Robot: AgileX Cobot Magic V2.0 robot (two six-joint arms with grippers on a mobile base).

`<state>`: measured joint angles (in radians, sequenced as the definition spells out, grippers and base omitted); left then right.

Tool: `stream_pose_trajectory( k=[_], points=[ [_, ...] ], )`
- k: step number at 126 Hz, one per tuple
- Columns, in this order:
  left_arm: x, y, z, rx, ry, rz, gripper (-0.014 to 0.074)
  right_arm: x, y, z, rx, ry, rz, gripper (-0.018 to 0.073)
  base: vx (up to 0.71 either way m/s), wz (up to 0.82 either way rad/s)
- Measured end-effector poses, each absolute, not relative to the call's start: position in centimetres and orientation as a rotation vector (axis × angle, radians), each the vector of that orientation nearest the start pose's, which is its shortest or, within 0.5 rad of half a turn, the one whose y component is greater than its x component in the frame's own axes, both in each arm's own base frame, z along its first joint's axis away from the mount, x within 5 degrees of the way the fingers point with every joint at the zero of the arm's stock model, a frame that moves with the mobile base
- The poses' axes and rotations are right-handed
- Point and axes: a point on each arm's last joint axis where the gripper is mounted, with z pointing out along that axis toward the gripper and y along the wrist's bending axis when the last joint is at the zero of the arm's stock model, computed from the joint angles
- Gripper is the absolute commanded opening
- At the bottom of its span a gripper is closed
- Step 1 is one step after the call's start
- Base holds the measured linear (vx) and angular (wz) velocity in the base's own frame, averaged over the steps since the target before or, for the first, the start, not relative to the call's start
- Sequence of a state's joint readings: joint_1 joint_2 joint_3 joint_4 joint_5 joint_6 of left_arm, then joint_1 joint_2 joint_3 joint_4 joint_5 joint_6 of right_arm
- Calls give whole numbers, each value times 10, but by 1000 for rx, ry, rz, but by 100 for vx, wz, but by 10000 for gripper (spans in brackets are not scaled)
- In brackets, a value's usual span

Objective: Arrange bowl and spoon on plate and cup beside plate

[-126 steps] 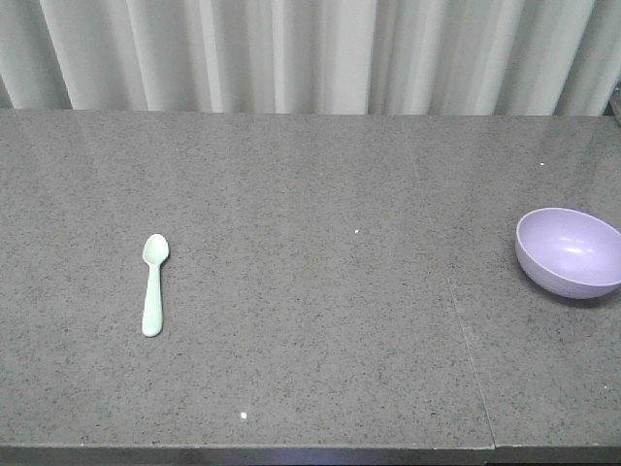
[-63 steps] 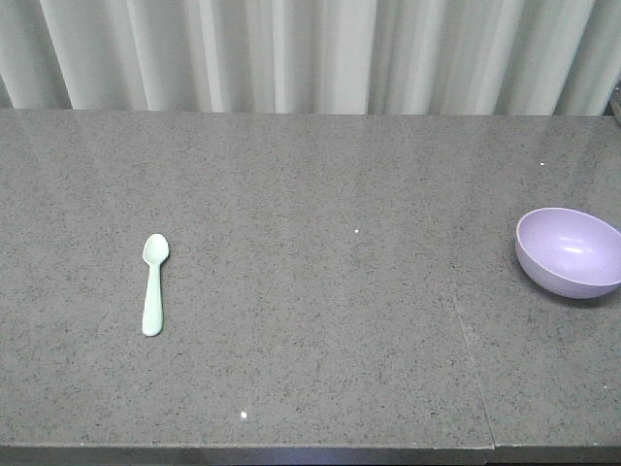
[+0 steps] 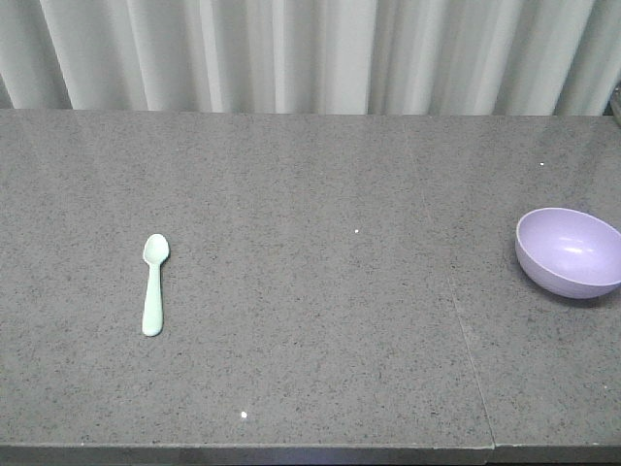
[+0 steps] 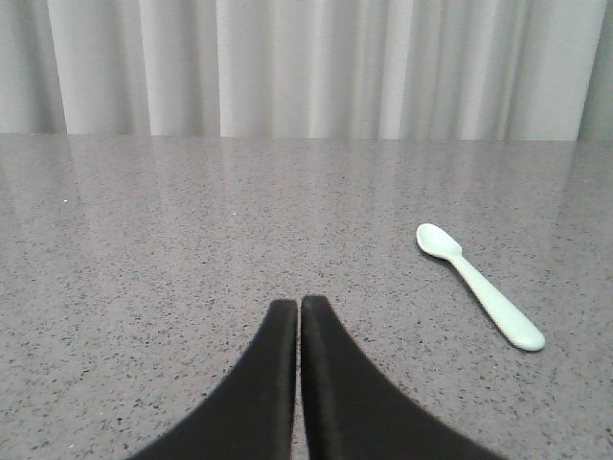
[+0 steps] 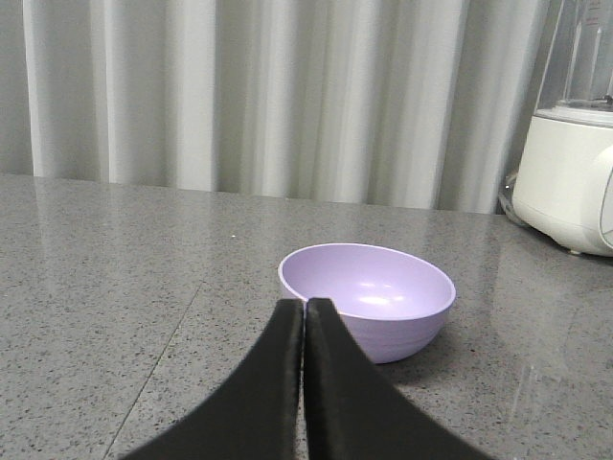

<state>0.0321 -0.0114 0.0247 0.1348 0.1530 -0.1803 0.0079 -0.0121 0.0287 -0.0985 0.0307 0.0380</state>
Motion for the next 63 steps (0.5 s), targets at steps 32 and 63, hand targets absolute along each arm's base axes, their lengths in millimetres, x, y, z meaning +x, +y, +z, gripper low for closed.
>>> stream_pose_trajectory(
  k=[32, 63],
  points=[
    [56, 4, 192, -81, 1646, 5, -6, 57, 0, 202, -50, 1521, -44, -1, 0, 0],
    [57, 2, 202, -64, 1534, -7, -6, 55, 1, 214, -49, 1419, -33, -1, 0, 0]
  ],
)
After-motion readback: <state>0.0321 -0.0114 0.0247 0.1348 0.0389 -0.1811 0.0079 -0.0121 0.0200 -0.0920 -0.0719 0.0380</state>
